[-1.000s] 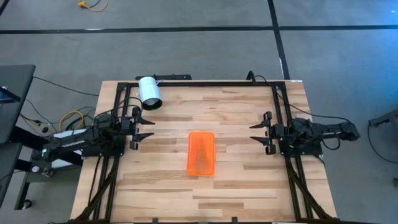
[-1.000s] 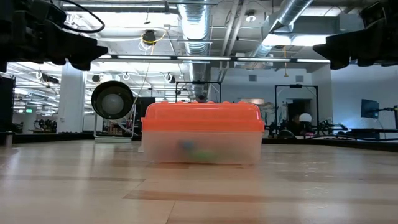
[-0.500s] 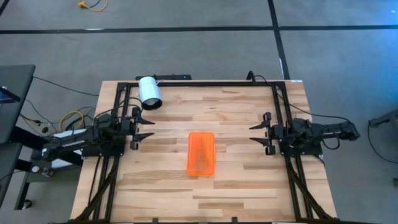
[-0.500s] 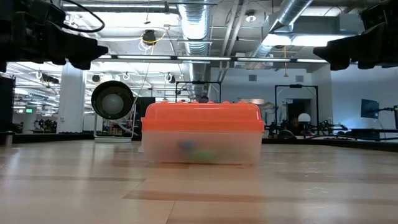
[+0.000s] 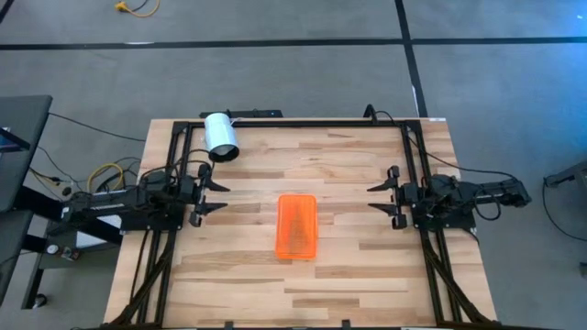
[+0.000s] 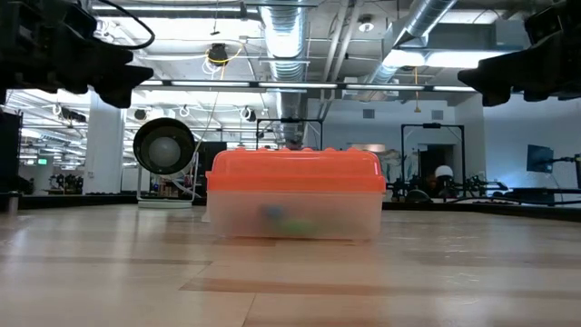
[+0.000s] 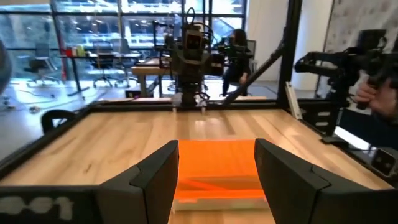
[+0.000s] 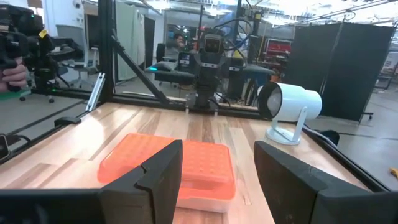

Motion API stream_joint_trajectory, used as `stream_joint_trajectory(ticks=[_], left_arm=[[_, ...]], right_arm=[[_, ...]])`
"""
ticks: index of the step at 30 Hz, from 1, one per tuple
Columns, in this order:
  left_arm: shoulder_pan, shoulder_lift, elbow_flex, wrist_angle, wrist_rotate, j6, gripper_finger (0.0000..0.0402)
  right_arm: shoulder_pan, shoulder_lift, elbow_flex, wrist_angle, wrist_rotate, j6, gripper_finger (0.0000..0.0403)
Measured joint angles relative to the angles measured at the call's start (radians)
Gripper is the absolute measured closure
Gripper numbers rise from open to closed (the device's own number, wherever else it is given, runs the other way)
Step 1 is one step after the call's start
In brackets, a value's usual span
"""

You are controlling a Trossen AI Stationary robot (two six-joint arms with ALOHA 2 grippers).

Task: Pick & place school supplies into a supply box
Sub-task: Return to Home Position

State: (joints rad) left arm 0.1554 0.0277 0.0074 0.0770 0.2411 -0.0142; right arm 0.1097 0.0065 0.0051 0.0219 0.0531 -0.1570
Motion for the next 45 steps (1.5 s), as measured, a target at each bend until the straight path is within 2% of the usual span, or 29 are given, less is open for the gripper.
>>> stream_joint_trajectory(ticks=[5,10,15,45], left_arm=[[-0.081,-0.005,0.0,-0.003,-0.121,0.042,0.02],[-0.1,-0.009,0.0,-0.023,-0.144,0.103,0.02],[-0.103,-0.008,0.0,-0.039,-0.25,0.152,0.02],[-0.103,-0.008,-0.001,-0.038,-0.254,0.139,0.02]], right_arm=[[-0.001,0.001,0.0,0.0,-0.001,0.0,0.021],[-0.001,0.001,0.0,0.0,-0.001,0.0,0.021],[-0.001,0.001,0.0,0.0,-0.001,0.0,0.021],[-0.001,0.001,-0.001,0.0,-0.001,0.0,0.021]])
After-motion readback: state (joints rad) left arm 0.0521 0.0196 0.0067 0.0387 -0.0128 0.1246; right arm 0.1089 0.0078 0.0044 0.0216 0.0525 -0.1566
